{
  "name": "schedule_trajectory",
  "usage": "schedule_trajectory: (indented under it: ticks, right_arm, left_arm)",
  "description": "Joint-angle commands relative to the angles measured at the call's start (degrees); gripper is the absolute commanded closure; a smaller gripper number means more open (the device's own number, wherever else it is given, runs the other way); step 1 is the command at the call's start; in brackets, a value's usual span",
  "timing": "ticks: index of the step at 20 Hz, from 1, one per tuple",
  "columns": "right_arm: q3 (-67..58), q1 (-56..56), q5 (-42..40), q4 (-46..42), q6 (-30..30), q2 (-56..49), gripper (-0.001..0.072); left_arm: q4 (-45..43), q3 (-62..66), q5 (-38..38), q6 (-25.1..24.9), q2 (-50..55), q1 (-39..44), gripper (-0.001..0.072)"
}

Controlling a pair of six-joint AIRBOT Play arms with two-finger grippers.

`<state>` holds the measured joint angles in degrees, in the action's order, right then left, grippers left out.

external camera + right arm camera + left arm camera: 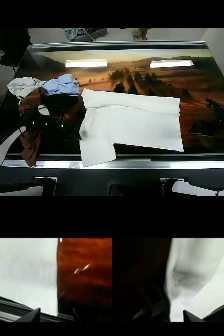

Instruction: Fold the shirts.

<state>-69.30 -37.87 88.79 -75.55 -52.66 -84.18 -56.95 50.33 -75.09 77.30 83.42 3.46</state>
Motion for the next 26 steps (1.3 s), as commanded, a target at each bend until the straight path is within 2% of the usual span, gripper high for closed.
schedule_trajectory:
  ticks: [1,2,3,5,6,7,8,11,16,18,19,20,22,26]
  right_arm:
    - [2.73,-0.42,-2.23,-0.07,1.05,0.55,0.0198]
    - [2.97,-0.42,-2.03,-0.79,1.05,0.57,0.0185]
    - [3.91,-0.46,-1.95,-1.36,1.05,0.74,0.0097]
    - [8.07,-0.46,-2.19,-1.33,1.18,1.77,0.0072]
    - [10.49,-0.46,-2.32,-1.09,1.33,2.51,0.0071]
    - [13.03,-0.46,-2.93,-0.98,1.77,3.52,0.0071]
    - [15.08,-0.46,-3.78,-0.7,1.99,4.44,0.0072]
    - [19.3,-0.46,-5.09,-0.15,2.1,5.09,0.0084]
    - [23.93,-0.44,-13.6,7.15,-0.02,5.07,0.0095]
    - [25.59,-0.46,-15.76,9.05,-0.11,5.07,0.0164]
    - [26.01,-0.44,-16.2,9.09,-0.28,5.07,0.0224]
    - [26.03,-0.46,-16.61,9.01,-0.28,5.07,0.0344]
    - [25.66,-0.46,-16.11,9.14,-0.28,5.29,0.0667]
    - [22.23,-0.46,-12.2,8.81,3.06,8.74,0.0671]
  left_arm:
    - [6.51,-8.26,7.78,-3.63,-2.08,1.03,0.0234]
    - [6.49,-8.33,9.25,-3.26,-2.08,2.01,0.0259]
    - [6.58,-8.39,11.21,-3.23,-2.05,3.15,0.0274]
    - [6.45,-8.37,14.67,-2.03,-1.73,5.44,0.0276]
    - [6.45,-8.37,15.28,-1.66,-1.62,6.58,0.0394]
    - [6.45,-8.37,15.41,-1.7,-1.55,7.58,0.0568]
    - [6.43,-8.37,15.58,-2.23,-1.6,8.55,0.068]
    - [6.45,-8.35,17.14,-2.38,-2.1,9.29,0.068]
    - [6.43,-8.35,17.55,-4.09,-4.11,9.16,0.068]
    - [6.43,-8.35,17.64,-4.11,-5.29,9.11,0.068]
    - [6.43,-8.35,17.73,-4.11,-5.73,9.11,0.068]
    - [6.43,-8.33,17.75,-4.11,-5.92,9.09,0.068]
    - [6.38,-8.33,17.73,-4.13,-6.1,9.01,0.068]
    - [6.4,-6.12,17.53,-5.38,-8.66,7.48,0.0682]
